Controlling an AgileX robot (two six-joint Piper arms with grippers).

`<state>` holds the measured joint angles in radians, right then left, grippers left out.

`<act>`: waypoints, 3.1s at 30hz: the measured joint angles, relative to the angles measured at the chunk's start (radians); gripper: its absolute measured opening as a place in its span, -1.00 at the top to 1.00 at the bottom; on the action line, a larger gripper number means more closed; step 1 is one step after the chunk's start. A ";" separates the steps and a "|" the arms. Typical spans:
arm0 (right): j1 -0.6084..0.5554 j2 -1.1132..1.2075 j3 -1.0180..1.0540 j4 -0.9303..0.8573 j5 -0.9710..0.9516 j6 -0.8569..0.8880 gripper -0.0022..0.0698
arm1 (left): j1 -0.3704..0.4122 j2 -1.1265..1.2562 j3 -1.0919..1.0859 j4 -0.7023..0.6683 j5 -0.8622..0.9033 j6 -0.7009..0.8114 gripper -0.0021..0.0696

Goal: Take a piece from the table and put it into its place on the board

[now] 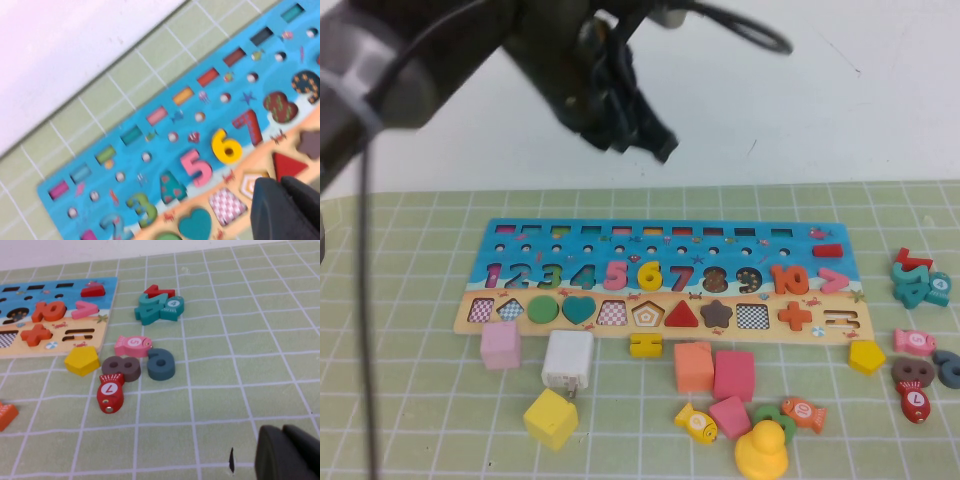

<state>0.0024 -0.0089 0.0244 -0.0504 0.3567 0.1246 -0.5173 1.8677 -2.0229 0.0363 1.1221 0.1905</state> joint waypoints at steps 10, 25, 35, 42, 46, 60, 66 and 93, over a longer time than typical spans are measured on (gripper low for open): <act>0.000 0.000 0.000 0.000 0.000 0.000 0.94 | 0.000 -0.412 0.651 -0.002 -0.307 -0.101 0.94; 0.000 0.000 0.000 0.000 0.000 0.000 0.94 | 0.000 -1.051 1.183 0.129 -0.397 -0.327 0.94; 0.000 0.000 0.000 0.000 0.000 0.000 0.94 | 0.000 -1.373 1.304 0.140 -0.269 -0.393 0.94; 0.000 0.000 0.000 0.000 0.000 0.000 0.94 | 0.000 -1.534 1.345 0.134 -0.137 -0.399 0.94; 0.000 0.000 0.000 0.000 0.000 0.000 0.94 | 0.000 -1.563 1.351 0.116 -0.033 -0.403 0.94; 0.000 0.000 0.000 0.000 0.000 0.000 0.94 | 0.000 -1.564 1.353 -0.004 0.105 -0.404 0.94; 0.000 0.000 0.000 0.000 0.000 0.000 0.94 | 0.000 -1.588 1.495 0.022 -0.128 -0.404 0.94; 0.000 0.000 0.000 0.000 0.000 0.000 0.94 | 0.470 -1.877 2.047 -0.096 -0.877 -0.267 0.94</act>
<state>0.0024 -0.0089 0.0244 -0.0504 0.3567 0.1246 -0.0469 -0.0092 0.0242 -0.0597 0.2453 -0.0770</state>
